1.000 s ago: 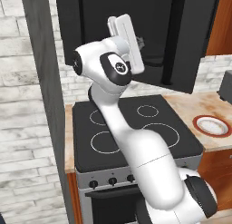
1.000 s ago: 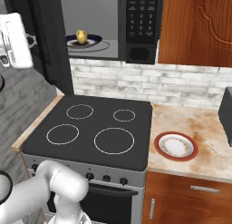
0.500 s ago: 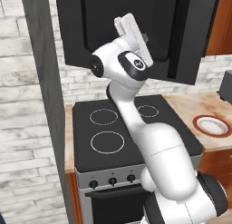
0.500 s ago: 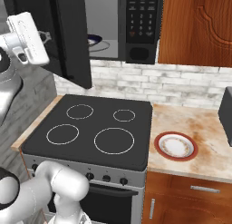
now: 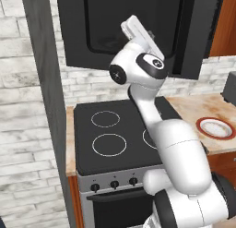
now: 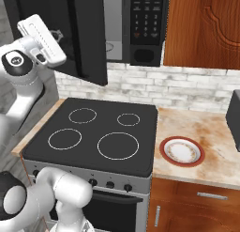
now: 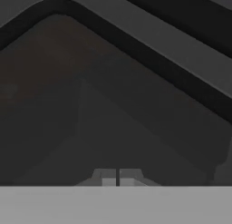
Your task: Pick the potato from the counter and place it in the microwave. Then turn on the microwave.
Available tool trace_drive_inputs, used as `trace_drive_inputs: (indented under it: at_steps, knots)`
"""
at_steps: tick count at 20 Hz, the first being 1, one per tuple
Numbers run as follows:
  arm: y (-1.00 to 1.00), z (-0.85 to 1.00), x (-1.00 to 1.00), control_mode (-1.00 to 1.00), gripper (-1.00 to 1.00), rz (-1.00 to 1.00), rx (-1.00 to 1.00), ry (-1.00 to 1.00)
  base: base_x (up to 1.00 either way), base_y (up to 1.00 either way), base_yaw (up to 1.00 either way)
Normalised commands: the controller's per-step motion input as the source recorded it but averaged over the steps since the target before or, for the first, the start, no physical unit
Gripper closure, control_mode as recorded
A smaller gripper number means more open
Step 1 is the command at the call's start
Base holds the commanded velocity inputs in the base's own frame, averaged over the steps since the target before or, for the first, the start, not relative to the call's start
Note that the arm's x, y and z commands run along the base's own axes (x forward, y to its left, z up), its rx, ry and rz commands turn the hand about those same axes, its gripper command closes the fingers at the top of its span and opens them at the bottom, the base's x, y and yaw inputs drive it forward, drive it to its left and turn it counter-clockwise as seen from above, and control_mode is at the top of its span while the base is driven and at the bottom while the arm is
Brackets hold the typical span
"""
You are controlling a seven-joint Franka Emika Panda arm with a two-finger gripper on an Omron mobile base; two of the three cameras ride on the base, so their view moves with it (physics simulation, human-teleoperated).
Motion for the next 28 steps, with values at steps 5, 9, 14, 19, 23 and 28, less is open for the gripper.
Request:
trace_drive_inputs:
  at_steps: [5,9,14,19,23,28]
  knots:
    - [-0.08,0.22,0.30,-1.00,1.00,0.02,-0.15,0.07,0.00,0.00,0.00]
    - [-0.05,0.25,0.29,-1.00,1.00,0.01,-0.14,0.09,0.00,0.00,0.00]
    - [-0.12,0.24,0.33,-1.00,1.00,0.00,-0.13,0.12,0.00,0.00,0.00]
    - [-0.20,0.07,0.27,-1.00,1.00,0.09,-0.15,0.07,0.00,0.00,0.00]
    - [-0.18,0.00,0.13,-1.00,1.00,0.13,-0.14,0.07,0.00,0.00,0.00]
    - [-0.18,0.00,0.17,-1.00,1.00,0.12,-0.12,0.13,0.00,0.00,0.00]
